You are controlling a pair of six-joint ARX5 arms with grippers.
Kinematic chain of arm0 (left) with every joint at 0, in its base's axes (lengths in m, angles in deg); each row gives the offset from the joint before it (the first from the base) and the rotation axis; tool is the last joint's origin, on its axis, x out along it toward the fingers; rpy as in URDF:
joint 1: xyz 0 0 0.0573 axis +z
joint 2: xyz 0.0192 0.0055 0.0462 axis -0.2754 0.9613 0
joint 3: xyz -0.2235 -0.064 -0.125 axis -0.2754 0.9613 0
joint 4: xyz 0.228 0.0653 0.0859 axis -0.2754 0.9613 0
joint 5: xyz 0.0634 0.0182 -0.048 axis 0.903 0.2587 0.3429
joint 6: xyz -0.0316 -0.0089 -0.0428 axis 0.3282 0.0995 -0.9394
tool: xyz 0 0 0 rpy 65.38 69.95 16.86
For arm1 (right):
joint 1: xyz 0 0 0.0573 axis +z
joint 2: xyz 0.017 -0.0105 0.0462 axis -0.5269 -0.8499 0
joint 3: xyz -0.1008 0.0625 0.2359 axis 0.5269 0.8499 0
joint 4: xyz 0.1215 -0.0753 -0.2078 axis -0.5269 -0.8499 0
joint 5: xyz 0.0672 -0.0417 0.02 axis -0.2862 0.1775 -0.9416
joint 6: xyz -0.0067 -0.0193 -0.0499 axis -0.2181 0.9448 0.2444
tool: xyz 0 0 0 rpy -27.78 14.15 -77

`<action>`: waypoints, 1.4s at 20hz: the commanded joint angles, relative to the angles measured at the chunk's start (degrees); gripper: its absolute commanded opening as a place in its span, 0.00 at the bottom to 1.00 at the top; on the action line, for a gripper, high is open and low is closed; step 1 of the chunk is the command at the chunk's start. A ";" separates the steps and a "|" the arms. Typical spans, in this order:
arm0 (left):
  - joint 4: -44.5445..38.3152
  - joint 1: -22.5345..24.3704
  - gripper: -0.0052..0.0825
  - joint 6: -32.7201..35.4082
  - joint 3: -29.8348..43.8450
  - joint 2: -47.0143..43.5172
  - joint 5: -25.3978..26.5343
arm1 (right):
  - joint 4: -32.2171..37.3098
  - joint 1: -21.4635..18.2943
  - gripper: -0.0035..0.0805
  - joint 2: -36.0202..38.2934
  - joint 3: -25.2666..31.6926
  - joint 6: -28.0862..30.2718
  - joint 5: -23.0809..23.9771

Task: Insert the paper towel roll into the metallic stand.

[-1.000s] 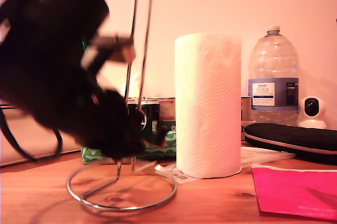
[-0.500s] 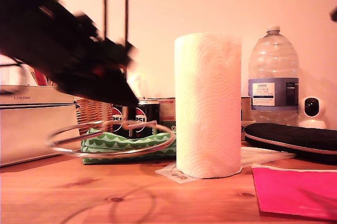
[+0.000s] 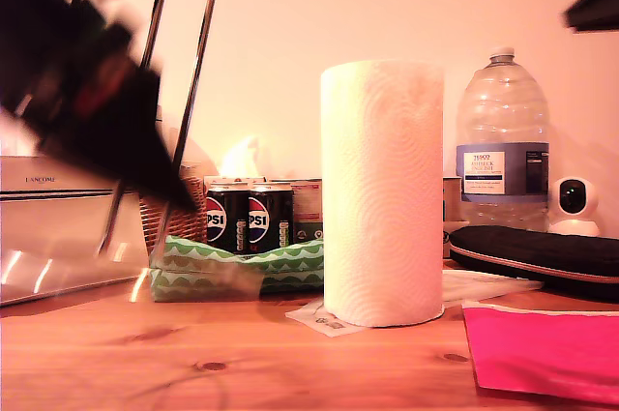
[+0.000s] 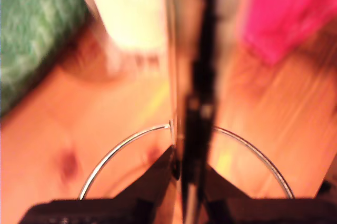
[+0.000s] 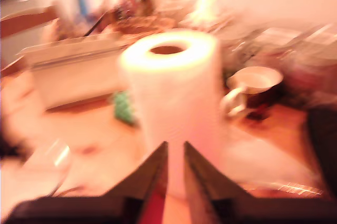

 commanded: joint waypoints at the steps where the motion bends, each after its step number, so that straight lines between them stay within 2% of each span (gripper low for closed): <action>1: 0.70 0.13 0.03 0.37 -0.96 -0.90 -1.40 | -3.87 1.22 0.23 -3.28 -6.86 0.74 -0.50; 3: 2.69 0.50 0.03 0.37 -1.27 -0.92 -2.67 | -11.61 2.69 0.29 -9.01 -14.95 4.81 -0.68; 7: 6.71 0.68 0.03 1.31 -1.27 -0.92 -4.74 | -25.79 5.66 0.32 -22.58 -32.13 15.15 -1.77; 10: 8.39 0.70 0.03 1.29 -1.27 -0.92 -5.90 | -31.76 7.69 0.36 -31.87 -42.40 22.40 -1.62; 13: 10.08 1.40 0.03 1.29 -1.27 -0.92 -6.08 | -34.58 10.14 0.39 -40.50 -49.75 26.53 -1.38; 15: 10.58 2.54 0.03 1.29 -1.27 -0.92 -6.10 | -36.28 11.78 0.42 -45.18 -53.11 28.79 0.81; 19: 10.54 4.15 0.03 1.38 -1.27 -0.92 -6.64 | -38.51 14.21 0.49 -51.69 -57.37 29.00 4.81; 24: 10.45 4.33 0.03 1.70 -1.27 -0.92 -7.17 | -37.86 15.32 0.55 -55.43 -58.86 31.17 8.31; 28: 10.45 4.33 0.03 1.70 -1.27 -0.92 -8.26 | -36.44 15.58 0.55 -58.38 -58.86 32.74 9.53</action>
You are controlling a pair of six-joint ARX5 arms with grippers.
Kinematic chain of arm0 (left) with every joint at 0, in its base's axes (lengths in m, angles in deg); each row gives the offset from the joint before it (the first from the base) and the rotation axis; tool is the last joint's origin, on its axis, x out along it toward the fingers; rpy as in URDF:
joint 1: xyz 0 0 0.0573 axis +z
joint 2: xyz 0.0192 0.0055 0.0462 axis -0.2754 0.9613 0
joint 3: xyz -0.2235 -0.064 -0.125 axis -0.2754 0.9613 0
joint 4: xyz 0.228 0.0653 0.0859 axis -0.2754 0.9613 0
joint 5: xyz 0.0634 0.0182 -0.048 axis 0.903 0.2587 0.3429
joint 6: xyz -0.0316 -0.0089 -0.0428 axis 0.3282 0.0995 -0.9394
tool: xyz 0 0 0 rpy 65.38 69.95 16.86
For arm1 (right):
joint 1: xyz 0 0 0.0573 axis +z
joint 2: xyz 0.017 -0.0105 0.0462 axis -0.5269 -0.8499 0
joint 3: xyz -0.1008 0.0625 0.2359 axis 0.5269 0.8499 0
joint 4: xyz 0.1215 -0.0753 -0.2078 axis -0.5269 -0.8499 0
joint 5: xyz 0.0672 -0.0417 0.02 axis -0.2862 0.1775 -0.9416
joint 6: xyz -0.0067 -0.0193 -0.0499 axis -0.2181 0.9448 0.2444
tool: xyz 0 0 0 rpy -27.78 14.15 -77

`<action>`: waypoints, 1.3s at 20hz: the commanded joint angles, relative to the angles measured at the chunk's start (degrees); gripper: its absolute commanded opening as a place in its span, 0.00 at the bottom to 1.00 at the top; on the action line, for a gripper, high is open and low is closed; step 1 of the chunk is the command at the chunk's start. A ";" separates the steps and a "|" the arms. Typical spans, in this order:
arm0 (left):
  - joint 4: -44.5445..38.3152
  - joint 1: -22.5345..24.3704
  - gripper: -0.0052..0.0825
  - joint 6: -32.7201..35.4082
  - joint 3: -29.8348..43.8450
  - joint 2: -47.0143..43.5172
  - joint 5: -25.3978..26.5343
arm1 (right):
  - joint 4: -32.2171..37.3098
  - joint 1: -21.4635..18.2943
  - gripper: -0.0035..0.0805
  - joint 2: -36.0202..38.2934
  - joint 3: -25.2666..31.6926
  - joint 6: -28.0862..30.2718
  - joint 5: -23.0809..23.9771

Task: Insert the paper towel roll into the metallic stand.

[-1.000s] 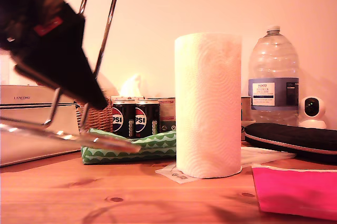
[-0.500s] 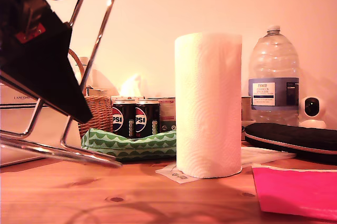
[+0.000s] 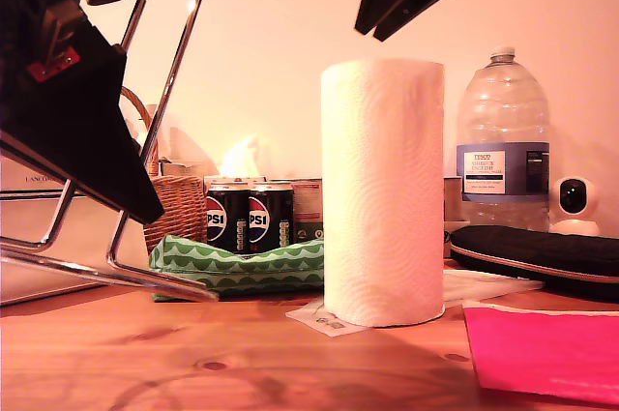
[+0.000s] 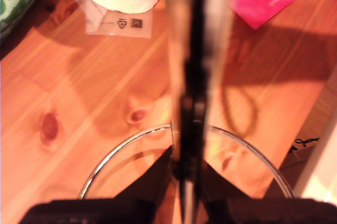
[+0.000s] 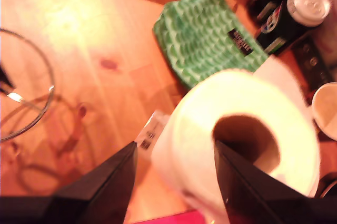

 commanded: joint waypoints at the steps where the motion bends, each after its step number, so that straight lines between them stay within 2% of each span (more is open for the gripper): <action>1: -0.87 -0.11 0.03 0.24 0.13 -0.76 -0.55 | 1.25 0.55 0.55 -2.29 -0.31 1.55 1.11; 3: -0.83 -0.11 0.03 0.24 0.13 -0.76 -0.55 | 1.33 0.59 0.55 -3.85 -0.31 1.84 2.62; 8: -0.81 -0.11 0.03 0.24 0.13 -0.76 -0.55 | 1.16 0.59 0.52 -7.43 -0.31 1.81 2.95; 10: 0.11 -0.11 0.03 0.26 0.13 -0.76 -0.52 | 1.11 0.59 0.42 -7.78 -0.31 1.95 2.99; 13: 1.38 -0.11 0.03 0.55 0.13 -0.76 -0.46 | 0.90 0.52 0.06 -7.76 -0.35 2.01 3.06; 14: 1.40 -0.09 0.03 1.05 0.13 -0.76 -0.46 | 0.63 0.52 0.03 -7.74 -0.42 1.99 3.34; 18: 1.33 1.03 0.03 1.90 0.13 -0.66 -0.31 | -3.26 0.48 0.03 -7.69 -3.91 0.90 6.95; 22: 0.83 2.71 0.03 3.32 0.13 0.74 1.20 | -10.36 -1.05 0.03 -7.69 -13.09 -2.64 6.99; 26: -0.28 3.04 0.03 4.42 0.15 3.52 5.92 | -16.55 -3.28 0.03 -7.67 -21.07 -6.25 6.99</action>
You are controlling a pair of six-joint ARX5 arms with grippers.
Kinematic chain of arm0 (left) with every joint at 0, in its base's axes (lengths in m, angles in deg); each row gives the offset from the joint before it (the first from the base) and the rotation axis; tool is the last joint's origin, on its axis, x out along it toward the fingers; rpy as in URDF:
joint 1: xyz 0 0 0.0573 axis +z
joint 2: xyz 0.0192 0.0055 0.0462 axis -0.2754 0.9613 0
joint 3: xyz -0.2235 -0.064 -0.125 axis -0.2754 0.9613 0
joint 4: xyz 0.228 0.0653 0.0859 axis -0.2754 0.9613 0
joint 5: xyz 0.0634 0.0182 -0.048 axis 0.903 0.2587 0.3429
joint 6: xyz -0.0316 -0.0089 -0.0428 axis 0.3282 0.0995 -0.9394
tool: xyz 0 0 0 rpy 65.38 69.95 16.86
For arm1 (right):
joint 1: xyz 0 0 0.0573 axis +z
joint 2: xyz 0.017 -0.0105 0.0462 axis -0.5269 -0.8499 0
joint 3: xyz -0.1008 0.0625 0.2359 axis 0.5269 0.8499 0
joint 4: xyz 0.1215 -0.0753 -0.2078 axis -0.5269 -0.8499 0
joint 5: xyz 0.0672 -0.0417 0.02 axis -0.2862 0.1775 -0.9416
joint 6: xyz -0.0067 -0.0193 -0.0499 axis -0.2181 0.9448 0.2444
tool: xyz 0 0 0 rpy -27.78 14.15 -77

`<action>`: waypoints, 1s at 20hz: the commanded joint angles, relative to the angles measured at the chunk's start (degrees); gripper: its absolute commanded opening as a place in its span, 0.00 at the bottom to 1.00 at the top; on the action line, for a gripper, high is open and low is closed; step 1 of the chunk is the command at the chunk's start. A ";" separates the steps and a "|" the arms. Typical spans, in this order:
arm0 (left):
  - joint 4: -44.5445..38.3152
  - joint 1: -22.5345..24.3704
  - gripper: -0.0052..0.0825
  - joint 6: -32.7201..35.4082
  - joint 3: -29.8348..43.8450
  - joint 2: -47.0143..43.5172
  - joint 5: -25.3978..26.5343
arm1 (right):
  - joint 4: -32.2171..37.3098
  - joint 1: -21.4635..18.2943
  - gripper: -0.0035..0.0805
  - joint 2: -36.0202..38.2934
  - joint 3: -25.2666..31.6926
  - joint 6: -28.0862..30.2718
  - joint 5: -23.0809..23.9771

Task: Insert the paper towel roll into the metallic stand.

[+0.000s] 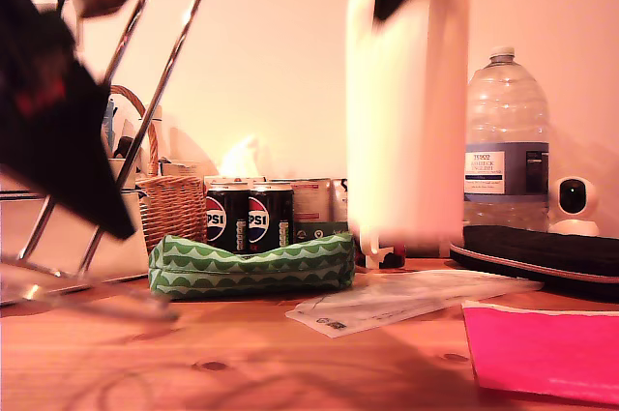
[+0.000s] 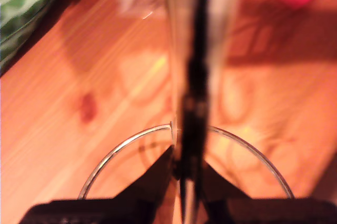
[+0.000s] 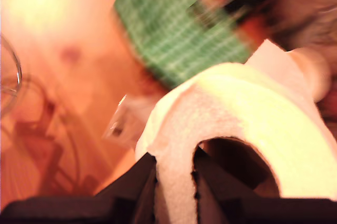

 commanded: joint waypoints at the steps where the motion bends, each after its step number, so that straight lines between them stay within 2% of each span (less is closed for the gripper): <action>1: -1.11 -0.07 0.03 0.63 0.15 1.36 0.74 | -1.90 -1.22 0.03 0.20 -2.14 -3.10 0.11; 4: -1.03 -0.07 0.03 0.63 0.13 3.58 2.21 | -4.98 -3.85 0.03 0.22 -7.80 -8.09 -0.13; 6: -1.01 -0.07 0.03 0.61 0.15 4.50 3.65 | -6.58 -5.75 0.03 0.55 -11.26 -11.19 -2.23; 10: -1.36 -0.04 0.03 0.61 0.15 5.86 5.77 | -7.43 -10.49 0.03 1.36 -15.96 -19.15 -10.25; 12: -1.73 -0.04 0.03 0.61 0.13 6.54 6.93 | -8.39 -12.09 0.03 1.36 -16.72 -20.98 -13.20; 14: -2.38 0.00 0.03 0.61 0.15 6.93 8.13 | -9.64 -13.92 0.03 1.36 -16.83 -22.32 -17.66; 17: -2.56 0.76 0.03 0.74 0.13 6.95 9.42 | -11.50 -16.17 0.03 1.49 -17.16 -22.64 -27.34; 20: -2.58 1.29 0.03 0.83 0.13 6.95 9.49 | -11.93 -19.17 0.03 2.86 -17.16 -22.84 -32.83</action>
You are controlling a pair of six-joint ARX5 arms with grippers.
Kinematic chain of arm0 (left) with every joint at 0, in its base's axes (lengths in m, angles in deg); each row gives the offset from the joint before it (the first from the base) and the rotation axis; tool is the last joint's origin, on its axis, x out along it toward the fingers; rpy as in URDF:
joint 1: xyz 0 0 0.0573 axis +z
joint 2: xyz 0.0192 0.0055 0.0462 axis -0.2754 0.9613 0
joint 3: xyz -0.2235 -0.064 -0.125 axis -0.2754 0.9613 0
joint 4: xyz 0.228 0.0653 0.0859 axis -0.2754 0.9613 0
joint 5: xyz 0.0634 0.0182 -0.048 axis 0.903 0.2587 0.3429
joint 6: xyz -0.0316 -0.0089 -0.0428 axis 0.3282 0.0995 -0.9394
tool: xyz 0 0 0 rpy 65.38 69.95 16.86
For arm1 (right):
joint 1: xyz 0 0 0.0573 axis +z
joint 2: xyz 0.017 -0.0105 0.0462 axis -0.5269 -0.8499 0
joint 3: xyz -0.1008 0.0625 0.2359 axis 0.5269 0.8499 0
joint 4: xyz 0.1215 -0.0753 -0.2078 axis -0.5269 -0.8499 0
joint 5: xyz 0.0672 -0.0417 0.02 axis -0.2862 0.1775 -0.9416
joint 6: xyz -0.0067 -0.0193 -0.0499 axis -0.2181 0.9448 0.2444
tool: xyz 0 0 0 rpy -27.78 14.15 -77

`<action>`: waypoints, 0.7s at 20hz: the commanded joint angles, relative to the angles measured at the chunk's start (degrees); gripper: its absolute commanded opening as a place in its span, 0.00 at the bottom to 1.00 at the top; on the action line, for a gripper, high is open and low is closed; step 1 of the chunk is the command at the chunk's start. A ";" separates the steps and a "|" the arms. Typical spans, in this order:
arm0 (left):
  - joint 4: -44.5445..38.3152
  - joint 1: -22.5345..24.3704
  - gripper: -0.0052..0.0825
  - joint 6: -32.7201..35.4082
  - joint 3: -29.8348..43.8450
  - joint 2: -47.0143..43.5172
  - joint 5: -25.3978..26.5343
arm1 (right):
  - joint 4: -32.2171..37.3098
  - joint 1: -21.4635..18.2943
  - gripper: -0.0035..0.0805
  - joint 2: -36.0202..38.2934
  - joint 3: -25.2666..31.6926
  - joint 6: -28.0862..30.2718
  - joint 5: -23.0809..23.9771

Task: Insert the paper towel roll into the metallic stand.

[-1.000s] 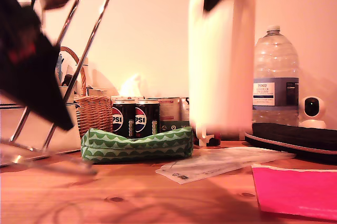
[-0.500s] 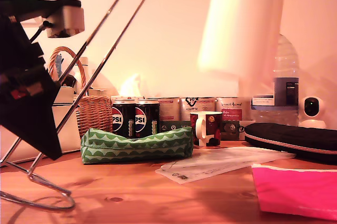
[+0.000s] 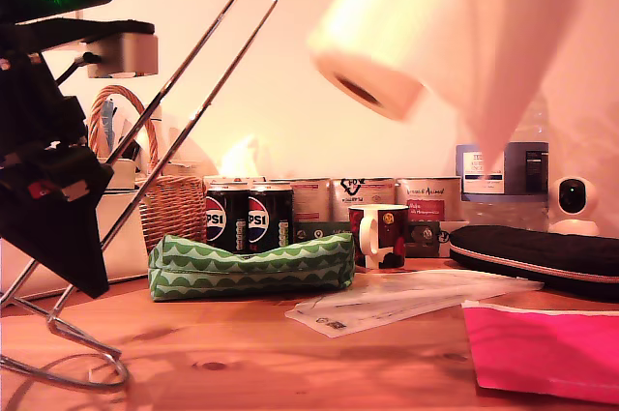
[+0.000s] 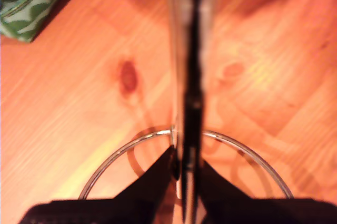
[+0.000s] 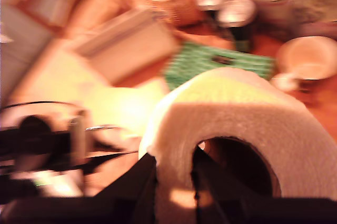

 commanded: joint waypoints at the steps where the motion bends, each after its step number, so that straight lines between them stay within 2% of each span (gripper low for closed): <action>1: -0.83 0.15 0.03 0.22 0.15 0.26 0.09 | 0.44 -1.70 0.03 2.93 -1.05 -0.22 -3.15; 6: -0.81 0.13 0.03 0.22 0.13 0.26 0.07 | 1.57 -4.83 0.03 6.38 -1.05 -1.11 -9.09; 9: -0.85 0.13 0.03 0.22 0.15 0.26 0.07 | 2.45 -4.72 0.03 6.69 -1.05 -1.22 -12.04; 14: -1.01 0.07 0.03 0.26 0.13 0.26 0.04 | 3.50 -1.75 0.03 6.54 -1.05 -1.90 -12.07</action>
